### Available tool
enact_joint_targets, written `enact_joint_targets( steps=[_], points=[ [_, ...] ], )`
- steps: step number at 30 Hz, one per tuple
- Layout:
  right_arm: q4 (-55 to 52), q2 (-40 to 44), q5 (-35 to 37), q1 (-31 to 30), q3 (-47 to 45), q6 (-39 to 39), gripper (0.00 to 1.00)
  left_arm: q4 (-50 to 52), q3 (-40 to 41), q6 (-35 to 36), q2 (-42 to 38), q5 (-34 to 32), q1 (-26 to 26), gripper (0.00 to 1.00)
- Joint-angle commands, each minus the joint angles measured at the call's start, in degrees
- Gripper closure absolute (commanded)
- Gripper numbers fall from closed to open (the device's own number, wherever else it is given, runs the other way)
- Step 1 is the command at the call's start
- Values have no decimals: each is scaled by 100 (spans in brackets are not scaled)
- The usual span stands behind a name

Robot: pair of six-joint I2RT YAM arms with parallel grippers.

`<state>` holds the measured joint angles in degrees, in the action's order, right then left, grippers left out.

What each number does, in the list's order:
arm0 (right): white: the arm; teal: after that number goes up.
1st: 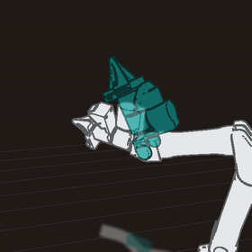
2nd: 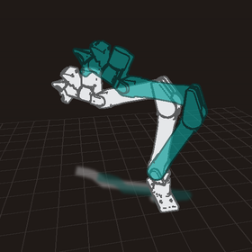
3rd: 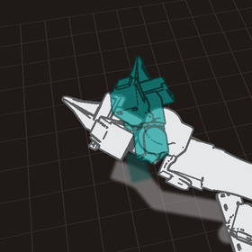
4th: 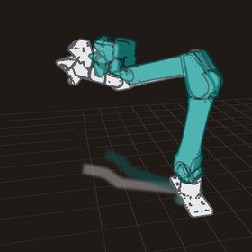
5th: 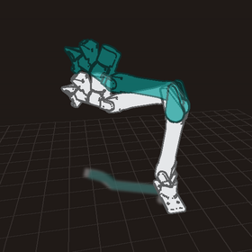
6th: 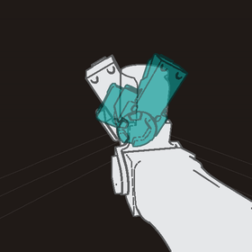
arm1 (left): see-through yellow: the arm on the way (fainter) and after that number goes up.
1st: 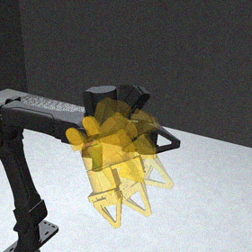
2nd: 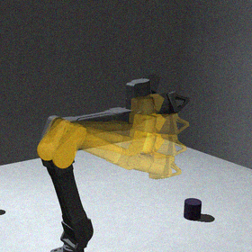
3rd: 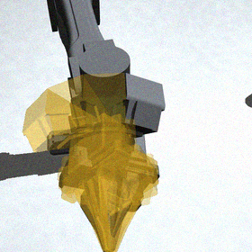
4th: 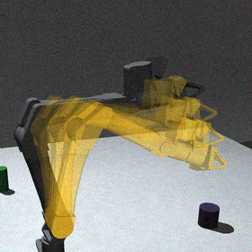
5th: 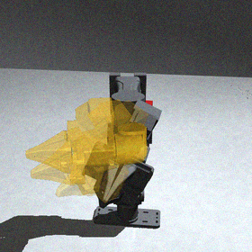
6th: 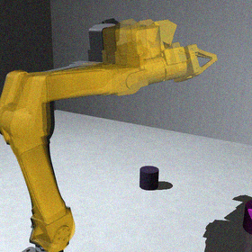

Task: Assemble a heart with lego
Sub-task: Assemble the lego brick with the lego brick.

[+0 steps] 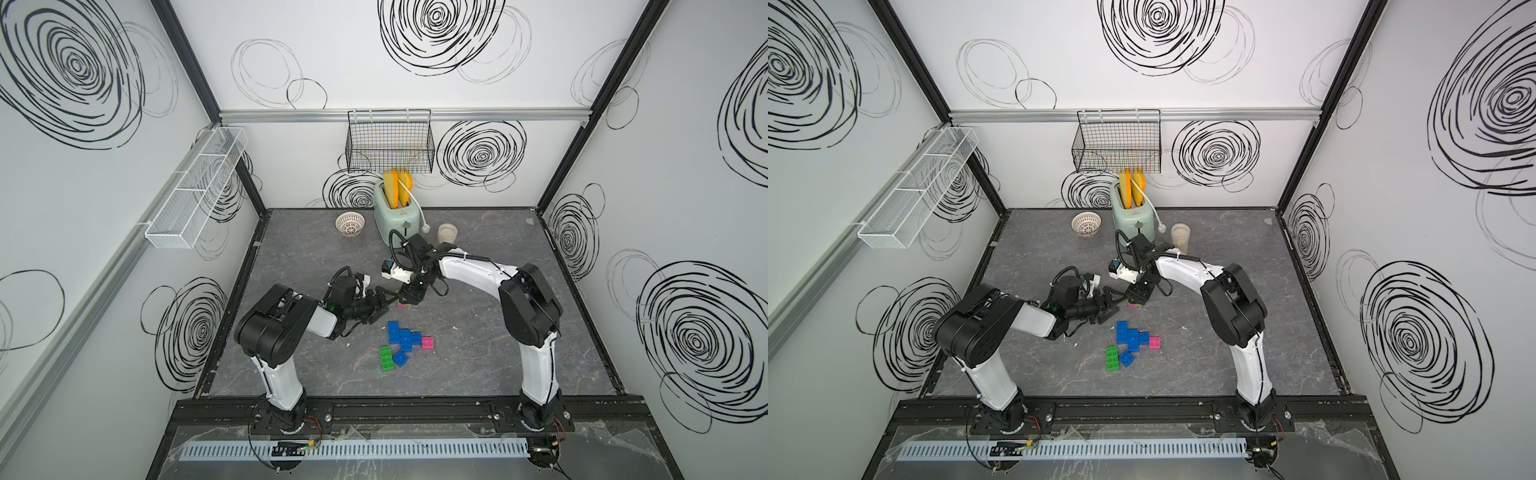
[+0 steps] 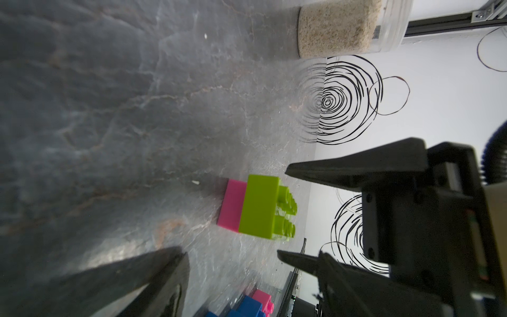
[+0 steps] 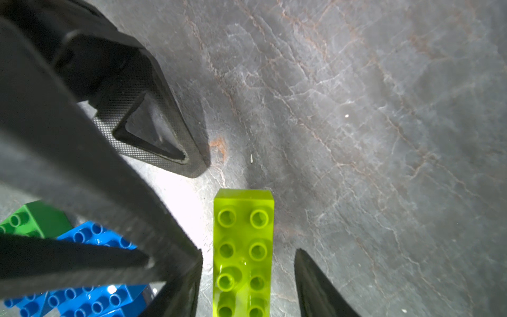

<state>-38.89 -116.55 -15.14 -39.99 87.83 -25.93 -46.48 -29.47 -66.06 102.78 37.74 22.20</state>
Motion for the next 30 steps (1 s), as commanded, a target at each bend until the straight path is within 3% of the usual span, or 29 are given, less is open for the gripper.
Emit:
enact_joint_targets(
  steps=[1, 12, 30],
  points=[
    [-162, -98, -129, -20, -82, -58, 45, -35, 91, -52, -48, 19, -68, 22],
    [-172, -150, -123, -9, -80, -43, 55, -55, 108, -65, -13, 23, -105, 22],
    [99, 111, 500, -259, -402, -203, 73, -172, 117, -127, 119, 74, -126, 22]
  ],
)
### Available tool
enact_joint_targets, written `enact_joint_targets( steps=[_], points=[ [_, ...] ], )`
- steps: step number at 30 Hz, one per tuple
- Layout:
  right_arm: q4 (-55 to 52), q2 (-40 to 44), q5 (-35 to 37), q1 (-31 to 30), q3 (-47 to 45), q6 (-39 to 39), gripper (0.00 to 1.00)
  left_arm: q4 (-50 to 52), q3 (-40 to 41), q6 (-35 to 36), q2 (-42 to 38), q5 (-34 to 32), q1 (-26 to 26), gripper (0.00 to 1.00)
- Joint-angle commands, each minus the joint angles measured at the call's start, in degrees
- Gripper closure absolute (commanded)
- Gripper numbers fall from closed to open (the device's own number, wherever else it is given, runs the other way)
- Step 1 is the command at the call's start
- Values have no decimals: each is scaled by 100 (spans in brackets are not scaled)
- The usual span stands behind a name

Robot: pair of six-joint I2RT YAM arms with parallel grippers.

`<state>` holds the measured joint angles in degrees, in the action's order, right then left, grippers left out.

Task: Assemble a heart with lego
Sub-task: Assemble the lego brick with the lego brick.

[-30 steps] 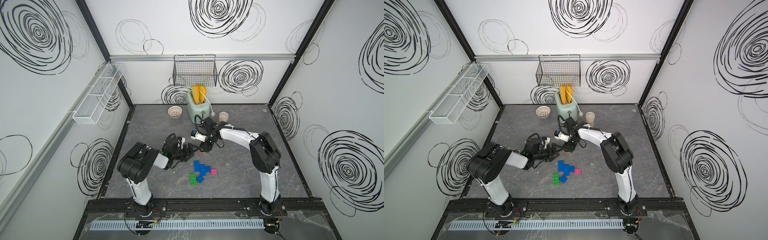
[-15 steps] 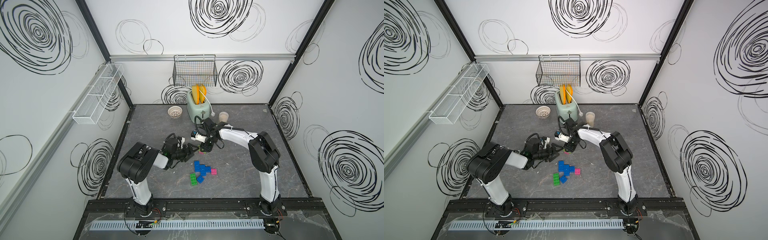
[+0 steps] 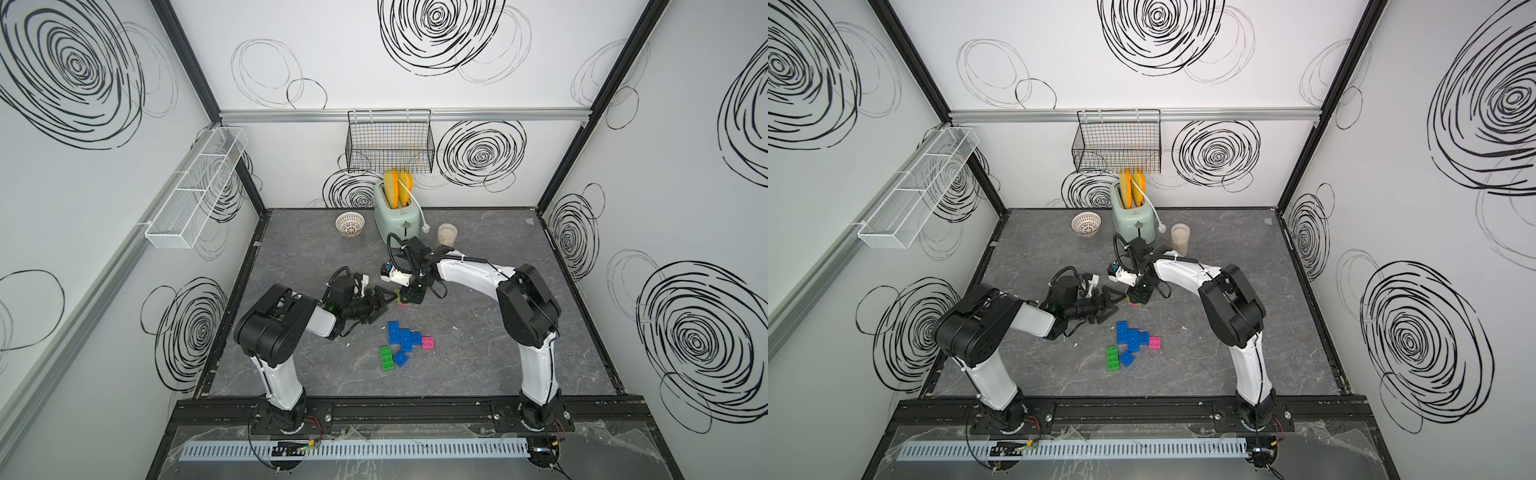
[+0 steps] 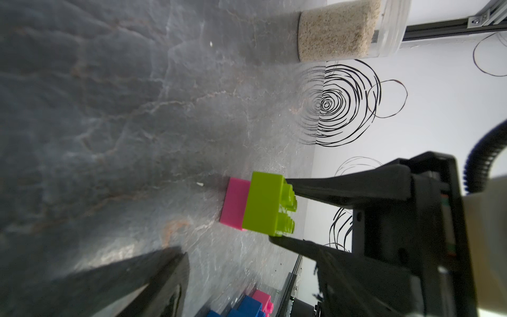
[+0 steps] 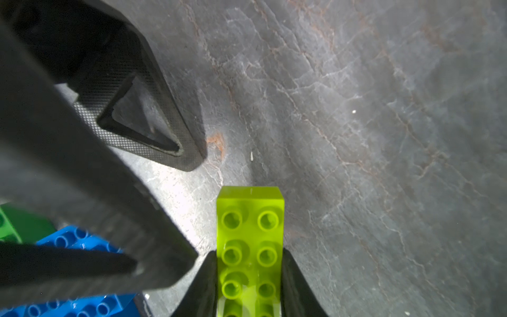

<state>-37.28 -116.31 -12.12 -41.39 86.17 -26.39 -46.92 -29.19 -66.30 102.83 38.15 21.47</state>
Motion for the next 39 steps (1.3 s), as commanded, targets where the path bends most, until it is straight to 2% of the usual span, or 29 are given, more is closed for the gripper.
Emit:
enact_joint_targets(
  steps=[1, 13, 32, 34, 39],
  points=[
    [-73, 108, 197, -131, -242, -177, 74, -125, 82, -94, 115, 27, -52, 22],
    [-320, -116, 482, -255, -63, -238, 74, -137, 70, -109, 172, 49, -47, 22],
    [-1124, -876, 554, -360, 838, -28, 72, -188, 80, -194, 425, 127, -37, 22],
    [-1107, -859, 575, -353, 823, -23, 69, -305, 119, -266, 449, 141, -33, 22],
    [-662, -425, 425, -238, 722, 109, 52, -353, 115, -256, 338, 132, -44, 22]
  ],
)
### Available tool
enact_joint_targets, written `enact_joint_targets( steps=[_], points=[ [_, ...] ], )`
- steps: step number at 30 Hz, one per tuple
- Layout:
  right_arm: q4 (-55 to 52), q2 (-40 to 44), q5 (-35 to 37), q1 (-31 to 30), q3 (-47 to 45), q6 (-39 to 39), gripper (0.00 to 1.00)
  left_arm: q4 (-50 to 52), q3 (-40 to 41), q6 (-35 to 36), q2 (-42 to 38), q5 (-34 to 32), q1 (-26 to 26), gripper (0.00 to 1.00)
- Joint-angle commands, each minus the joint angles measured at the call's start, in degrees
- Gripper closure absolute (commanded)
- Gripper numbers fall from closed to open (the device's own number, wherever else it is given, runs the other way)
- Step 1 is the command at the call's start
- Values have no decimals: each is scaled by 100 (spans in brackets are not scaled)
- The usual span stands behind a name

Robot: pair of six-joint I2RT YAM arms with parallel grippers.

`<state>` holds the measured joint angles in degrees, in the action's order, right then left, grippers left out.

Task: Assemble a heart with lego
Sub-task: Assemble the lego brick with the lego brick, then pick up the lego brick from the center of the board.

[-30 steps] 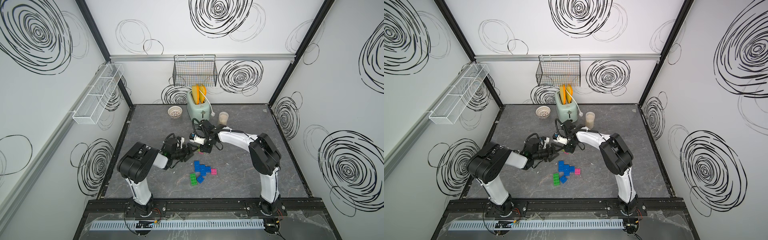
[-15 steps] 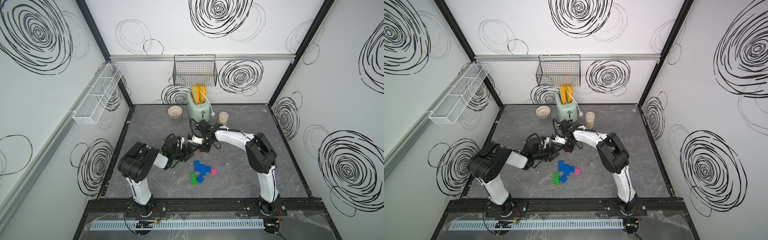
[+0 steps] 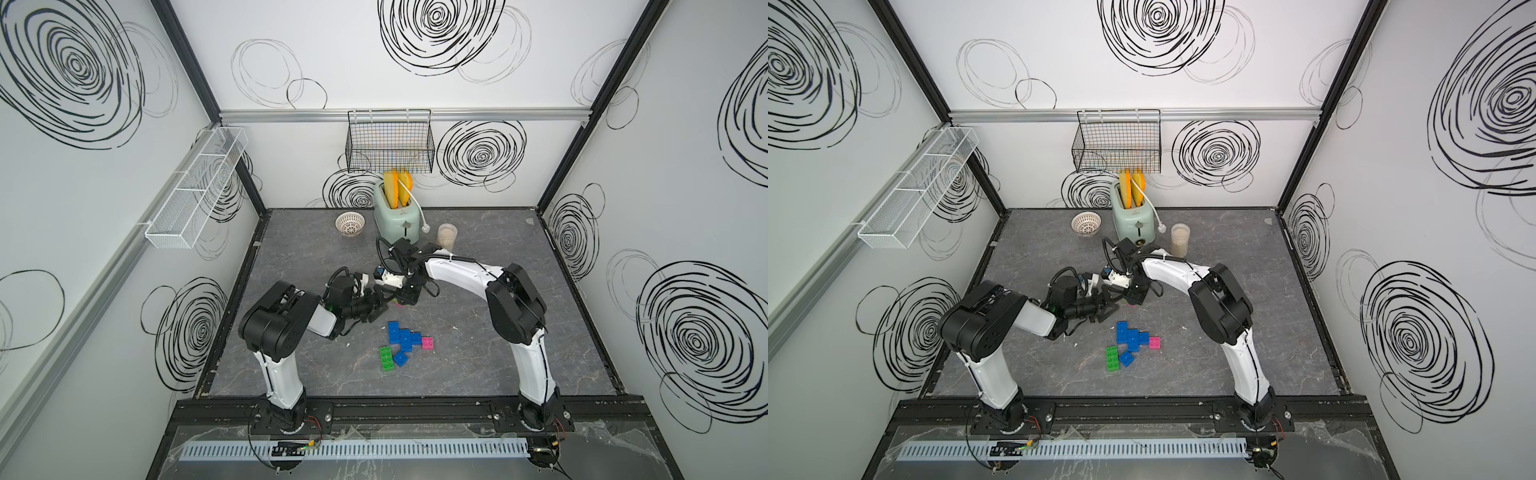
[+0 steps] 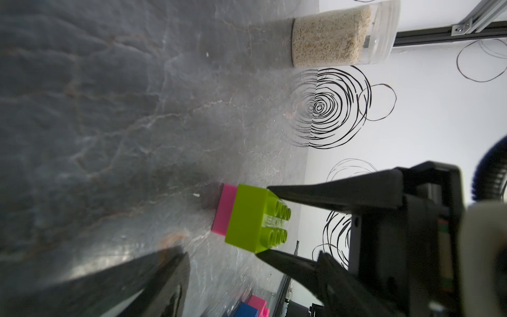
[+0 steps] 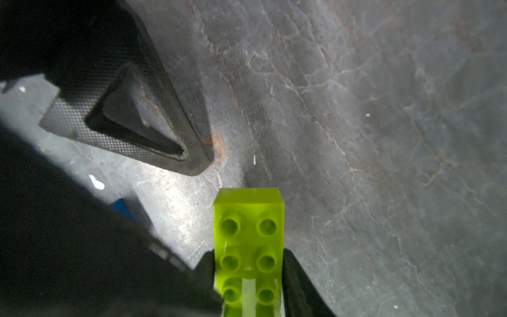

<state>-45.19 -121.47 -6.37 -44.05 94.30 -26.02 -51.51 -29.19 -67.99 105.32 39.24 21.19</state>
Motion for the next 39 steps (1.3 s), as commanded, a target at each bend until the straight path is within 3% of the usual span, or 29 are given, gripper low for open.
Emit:
enact_joint_targets(
  steps=[1, 7, 11, 18, 22, 29, 39],
  points=[
    [236, 234, -269, 90, -112, 117, 47, 114, 115, -79, 53, 15, -17, 22],
    [604, 961, -488, 258, -417, 249, 33, 141, 142, -31, -89, -22, -15, 22],
    [590, 1214, -401, 274, -683, 513, 29, 126, 156, -46, -99, -17, -17, 22],
    [492, 1814, -91, 33, -1490, 2007, 25, 149, 241, -66, -234, -34, -74, 21],
    [681, 2338, -37, -450, -2162, 2834, 22, 206, 315, -73, -399, -139, -156, 12],
    [1238, 2692, -167, -1151, -2987, 3935, 24, 544, 483, 31, -898, -355, -410, 1],
    [1767, 2342, -248, -1452, -3199, 4483, 43, 997, 627, 255, -1430, -387, -750, 1]
  ],
)
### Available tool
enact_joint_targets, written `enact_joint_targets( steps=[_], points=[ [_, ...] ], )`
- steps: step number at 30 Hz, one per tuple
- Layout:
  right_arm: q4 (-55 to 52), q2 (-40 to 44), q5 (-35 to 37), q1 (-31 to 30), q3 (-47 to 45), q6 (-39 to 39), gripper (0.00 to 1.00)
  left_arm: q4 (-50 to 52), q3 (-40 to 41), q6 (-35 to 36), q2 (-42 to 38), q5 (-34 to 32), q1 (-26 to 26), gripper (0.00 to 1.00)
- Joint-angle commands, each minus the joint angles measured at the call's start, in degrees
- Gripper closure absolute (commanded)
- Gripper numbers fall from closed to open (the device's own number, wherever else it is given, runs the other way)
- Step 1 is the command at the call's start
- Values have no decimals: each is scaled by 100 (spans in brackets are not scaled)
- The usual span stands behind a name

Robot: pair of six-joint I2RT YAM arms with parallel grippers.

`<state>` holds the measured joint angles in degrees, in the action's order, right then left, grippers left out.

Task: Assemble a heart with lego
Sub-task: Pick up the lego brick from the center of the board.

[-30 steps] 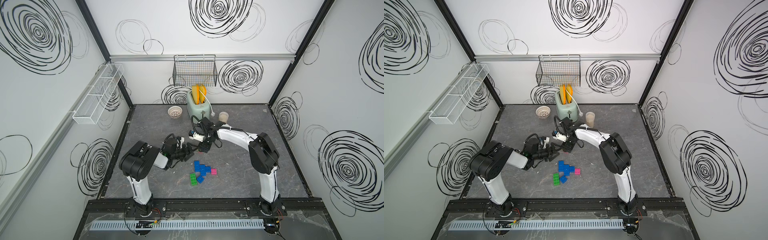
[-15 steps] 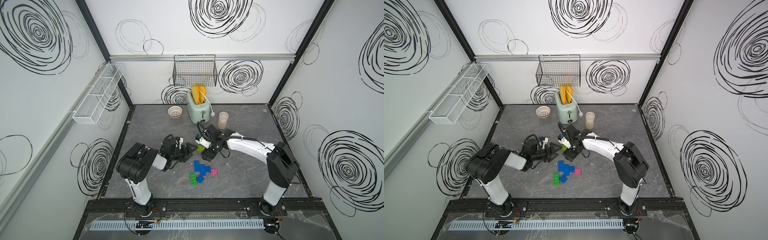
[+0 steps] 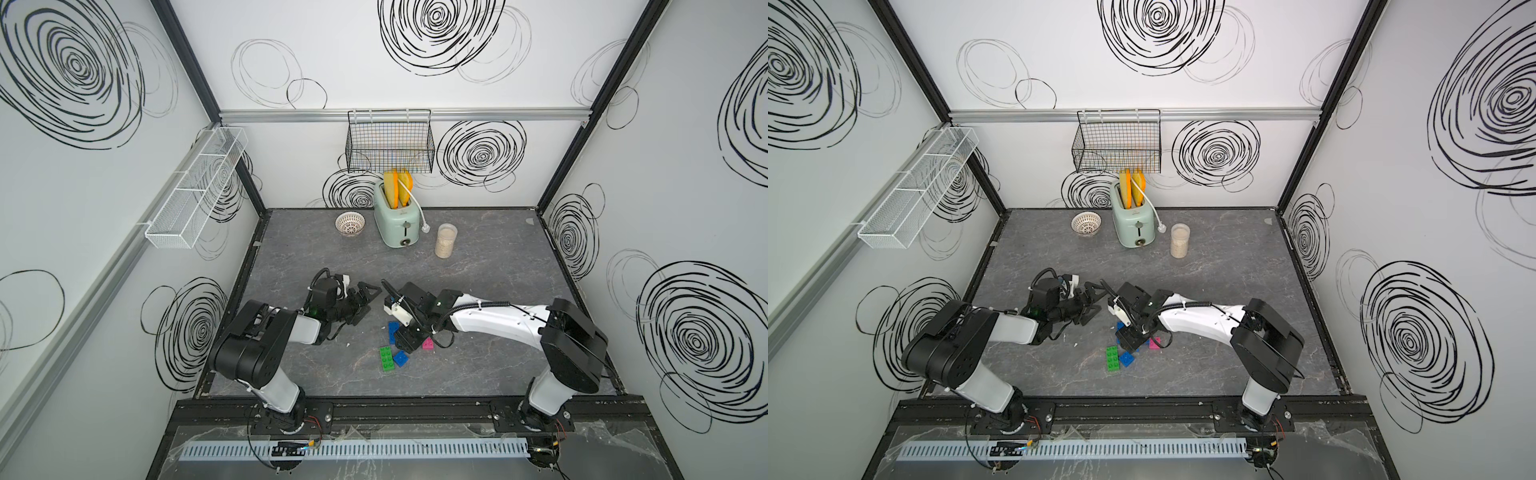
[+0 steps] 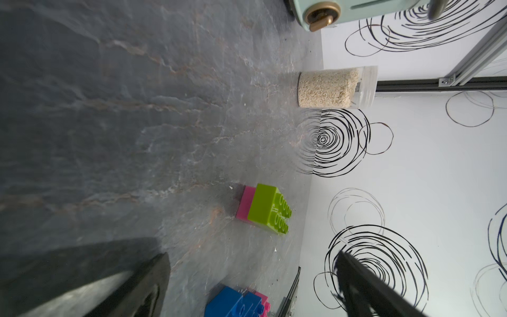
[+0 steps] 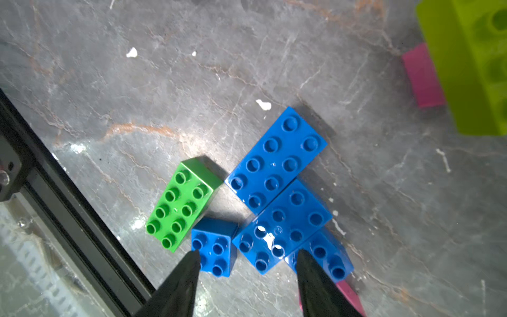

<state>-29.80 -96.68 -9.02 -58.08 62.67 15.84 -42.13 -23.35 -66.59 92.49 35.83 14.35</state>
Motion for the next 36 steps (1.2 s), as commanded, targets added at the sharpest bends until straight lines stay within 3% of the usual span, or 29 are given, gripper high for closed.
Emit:
enact_joint_targets(
  steps=[1, 16, 22, 36],
  points=[
    [248, -178, 6, -61, -35, 310, 43, 81, 39, 133, -151, -46, -65, 2],
    [81, -192, 549, -104, -106, 430, 50, -145, 41, 40, 24, 7, -73, 2],
    [245, 180, 743, -134, -183, 390, 47, -156, 40, 39, 24, 11, -73, 2],
    [-1, 118, 1107, -117, -91, 420, 45, -191, 50, 41, 6, 22, -57, 2]
  ],
)
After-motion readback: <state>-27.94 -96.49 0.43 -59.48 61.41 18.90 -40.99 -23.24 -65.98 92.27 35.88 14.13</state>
